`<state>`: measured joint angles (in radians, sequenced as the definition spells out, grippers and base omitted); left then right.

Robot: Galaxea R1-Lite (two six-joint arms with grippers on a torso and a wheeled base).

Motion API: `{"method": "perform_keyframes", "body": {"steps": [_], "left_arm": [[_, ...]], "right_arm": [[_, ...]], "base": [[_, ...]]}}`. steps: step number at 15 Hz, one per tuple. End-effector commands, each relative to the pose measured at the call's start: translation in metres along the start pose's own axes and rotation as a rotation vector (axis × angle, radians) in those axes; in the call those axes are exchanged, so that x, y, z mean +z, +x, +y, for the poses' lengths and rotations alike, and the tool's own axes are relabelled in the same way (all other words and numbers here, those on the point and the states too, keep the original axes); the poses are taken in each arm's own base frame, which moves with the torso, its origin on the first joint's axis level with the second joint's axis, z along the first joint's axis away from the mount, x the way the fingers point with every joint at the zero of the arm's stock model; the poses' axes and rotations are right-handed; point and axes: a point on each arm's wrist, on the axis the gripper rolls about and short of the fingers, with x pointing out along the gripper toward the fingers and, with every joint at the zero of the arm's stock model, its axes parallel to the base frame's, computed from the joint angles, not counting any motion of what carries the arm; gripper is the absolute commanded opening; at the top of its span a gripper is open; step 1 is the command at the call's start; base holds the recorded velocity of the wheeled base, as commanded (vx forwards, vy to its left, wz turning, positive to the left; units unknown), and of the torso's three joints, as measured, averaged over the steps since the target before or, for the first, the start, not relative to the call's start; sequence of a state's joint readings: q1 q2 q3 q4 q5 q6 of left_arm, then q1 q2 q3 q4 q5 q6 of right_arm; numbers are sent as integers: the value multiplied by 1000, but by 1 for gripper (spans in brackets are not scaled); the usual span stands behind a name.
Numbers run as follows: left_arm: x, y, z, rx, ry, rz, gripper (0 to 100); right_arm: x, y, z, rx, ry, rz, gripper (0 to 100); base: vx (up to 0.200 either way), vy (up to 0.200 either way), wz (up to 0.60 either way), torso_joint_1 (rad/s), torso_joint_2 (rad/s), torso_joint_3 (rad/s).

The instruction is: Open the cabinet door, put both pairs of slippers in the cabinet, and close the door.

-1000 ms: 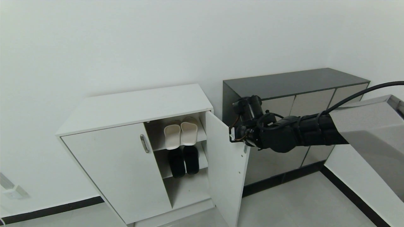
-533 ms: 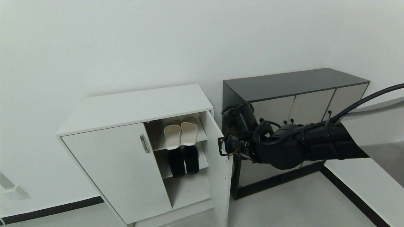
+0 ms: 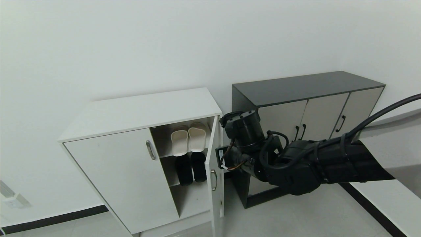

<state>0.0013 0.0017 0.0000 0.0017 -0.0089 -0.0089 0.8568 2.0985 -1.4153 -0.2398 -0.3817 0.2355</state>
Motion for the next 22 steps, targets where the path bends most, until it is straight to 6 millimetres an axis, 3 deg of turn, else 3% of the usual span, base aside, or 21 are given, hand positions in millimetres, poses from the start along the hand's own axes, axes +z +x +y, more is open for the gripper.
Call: {"method": "perform_keyframes", "body": {"steps": [1, 4, 10, 12, 14, 18, 22], "left_arm": [[0, 0, 0, 2, 0, 0, 0], [0, 0, 0, 0, 0, 0, 0], [0, 0, 0, 2, 0, 0, 0], [0, 0, 0, 2, -2, 0, 0], [0, 0, 0, 2, -2, 0, 0], [0, 0, 0, 2, -2, 0, 0], [0, 0, 0, 2, 0, 0, 0]], "right_arm": [[-2, -2, -3, -3, -11, -6, 0], [-5, -1, -3, -1, -25, -29, 0], [1, -5, -6, 14, -7, -66, 0], [2, -4, -11, 30, -4, -80, 0], [2, -9, -14, 153, 5, -111, 0], [-1, -9, -22, 149, 0, -120, 0], [-2, -30, -43, 121, -13, -110, 0]], "base": [[0, 0, 0, 0, 0, 0], [0, 0, 0, 0, 0, 0], [0, 0, 600, 5, 2, 4], [0, 0, 0, 0, 0, 0], [0, 0, 0, 0, 0, 0], [0, 0, 0, 0, 0, 0], [0, 0, 0, 0, 0, 0]]}}
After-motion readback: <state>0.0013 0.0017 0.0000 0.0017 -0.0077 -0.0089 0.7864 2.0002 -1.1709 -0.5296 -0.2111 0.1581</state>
